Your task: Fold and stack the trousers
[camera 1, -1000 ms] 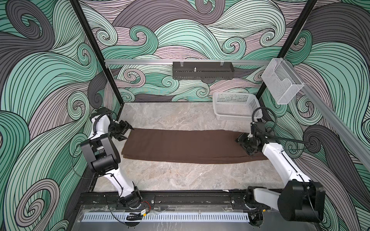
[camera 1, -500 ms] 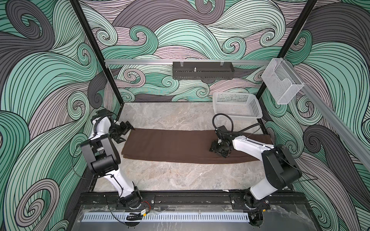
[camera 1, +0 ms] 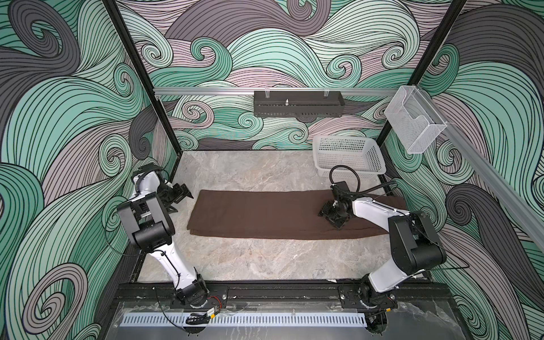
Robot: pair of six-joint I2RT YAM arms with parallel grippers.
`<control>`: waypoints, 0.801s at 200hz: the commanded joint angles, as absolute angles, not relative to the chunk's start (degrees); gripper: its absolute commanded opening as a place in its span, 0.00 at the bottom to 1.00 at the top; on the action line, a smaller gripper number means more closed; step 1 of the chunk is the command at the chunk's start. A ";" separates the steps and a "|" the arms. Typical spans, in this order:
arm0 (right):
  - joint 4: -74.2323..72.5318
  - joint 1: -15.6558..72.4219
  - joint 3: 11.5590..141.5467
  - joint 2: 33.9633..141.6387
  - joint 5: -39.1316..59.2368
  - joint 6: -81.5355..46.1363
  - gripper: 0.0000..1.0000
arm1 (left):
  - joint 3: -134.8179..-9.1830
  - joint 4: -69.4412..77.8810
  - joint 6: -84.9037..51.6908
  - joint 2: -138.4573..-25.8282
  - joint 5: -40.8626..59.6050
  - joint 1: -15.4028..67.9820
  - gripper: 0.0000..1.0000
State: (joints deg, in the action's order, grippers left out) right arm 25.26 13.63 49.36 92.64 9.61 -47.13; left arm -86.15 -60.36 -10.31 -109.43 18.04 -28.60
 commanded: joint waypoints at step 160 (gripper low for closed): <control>30.74 11.78 45.11 88.77 10.09 -47.46 0.61 | -87.94 -66.62 -5.55 -123.40 24.04 -23.36 0.65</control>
State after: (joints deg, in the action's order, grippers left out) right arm 27.59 11.97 46.57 89.14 10.39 -47.09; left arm -87.33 -63.96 -6.57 -121.14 22.98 -24.21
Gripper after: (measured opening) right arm 0.615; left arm 0.669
